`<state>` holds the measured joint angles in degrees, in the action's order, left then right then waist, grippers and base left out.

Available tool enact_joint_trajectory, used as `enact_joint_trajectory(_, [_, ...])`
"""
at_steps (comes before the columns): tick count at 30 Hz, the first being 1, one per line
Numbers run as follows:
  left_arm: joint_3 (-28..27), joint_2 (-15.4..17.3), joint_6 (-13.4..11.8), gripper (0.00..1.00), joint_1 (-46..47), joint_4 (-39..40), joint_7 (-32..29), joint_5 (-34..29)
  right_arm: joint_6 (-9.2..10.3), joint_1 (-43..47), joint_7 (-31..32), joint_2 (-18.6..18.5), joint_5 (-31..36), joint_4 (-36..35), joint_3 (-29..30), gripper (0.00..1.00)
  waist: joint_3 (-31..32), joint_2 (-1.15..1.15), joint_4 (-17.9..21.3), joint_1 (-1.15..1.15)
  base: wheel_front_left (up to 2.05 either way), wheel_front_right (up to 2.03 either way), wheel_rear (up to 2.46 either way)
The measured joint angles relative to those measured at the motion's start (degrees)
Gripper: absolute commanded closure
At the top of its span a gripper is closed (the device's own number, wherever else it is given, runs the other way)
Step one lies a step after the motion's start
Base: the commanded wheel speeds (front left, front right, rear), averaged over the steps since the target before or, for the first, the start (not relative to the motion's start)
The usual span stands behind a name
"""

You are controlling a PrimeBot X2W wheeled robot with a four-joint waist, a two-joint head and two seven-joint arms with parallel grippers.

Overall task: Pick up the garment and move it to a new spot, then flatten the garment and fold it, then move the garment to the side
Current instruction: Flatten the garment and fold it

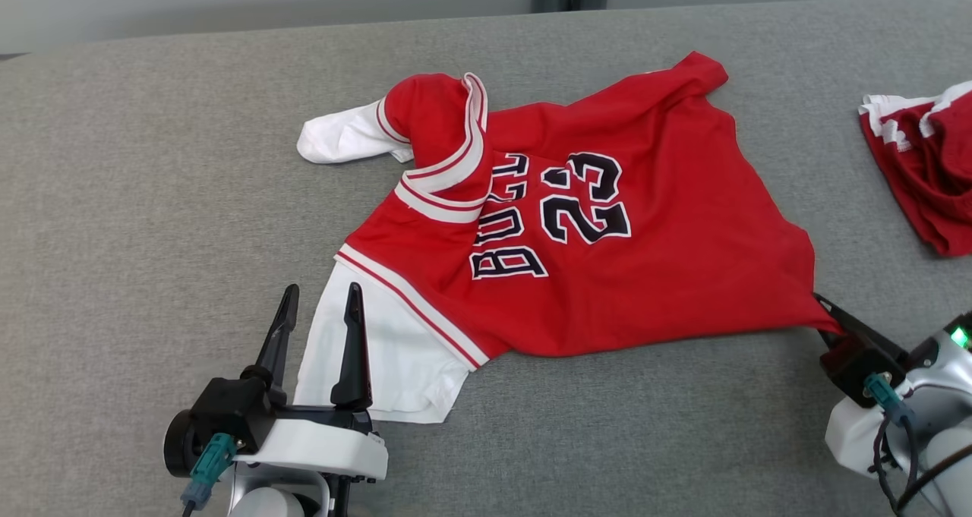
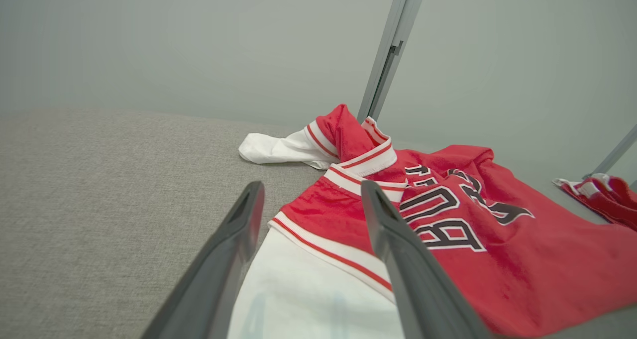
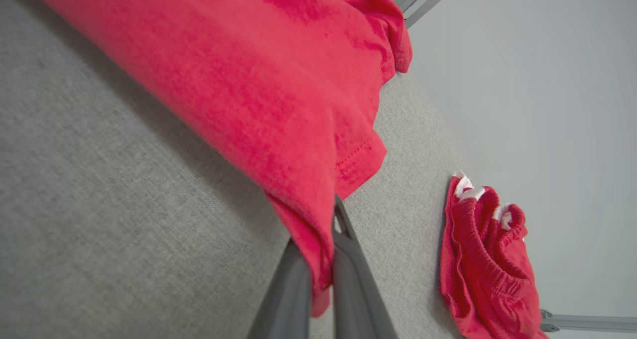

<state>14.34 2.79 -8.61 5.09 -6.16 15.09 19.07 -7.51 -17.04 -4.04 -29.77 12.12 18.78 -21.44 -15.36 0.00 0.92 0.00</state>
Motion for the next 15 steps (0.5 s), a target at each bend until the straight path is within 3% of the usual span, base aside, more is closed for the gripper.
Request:
enact_joint_trajectory(1, [0.03, 0.02, 0.05, 0.0, 0.01, -0.07, 0.0, -0.1, 0.01, 1.08, -0.03, 1.02, -0.02, -0.31, 1.35, 0.54, -0.12, 0.0, 0.33, 0.0, 0.0, 0.0, 0.0])
enact_joint_trajectory(2, [-0.08, 0.01, 0.07, 0.0, 0.03, -0.14, 0.0, -0.19, 0.01, 2.21, -0.13, 1.98, 0.01, -0.81, 2.54, 0.33, -0.21, 0.0, 0.65, 0.0, 0.0, 0.0, 0.0])
enact_joint_trajectory(3, [-0.02, 0.01, 0.16, 0.0, 0.05, -0.2, 0.0, -0.42, 0.0, 3.24, -0.46, 2.88, 0.04, -1.19, 3.88, 0.33, -0.25, 0.0, 0.95, 0.0, 0.0, 0.0, 0.0])
enact_joint_trajectory(4, [-0.08, -0.01, 0.24, 0.0, 0.09, -0.29, 0.0, -0.44, 0.01, 4.17, -0.81, 3.85, -0.03, -1.49, 5.12, 0.01, -0.27, 0.0, 1.22, 0.0, 0.0, 0.0, 0.0])
enact_joint_trajectory(15, [-1.04, 0.0, 0.98, 0.0, 0.29, -1.33, 0.0, -0.82, 0.01, 14.0, -2.16, 9.0, -0.67, -7.87, 15.38, 0.0, 1.41, 0.0, 3.34, 0.0, 0.0, 0.0, 0.0])
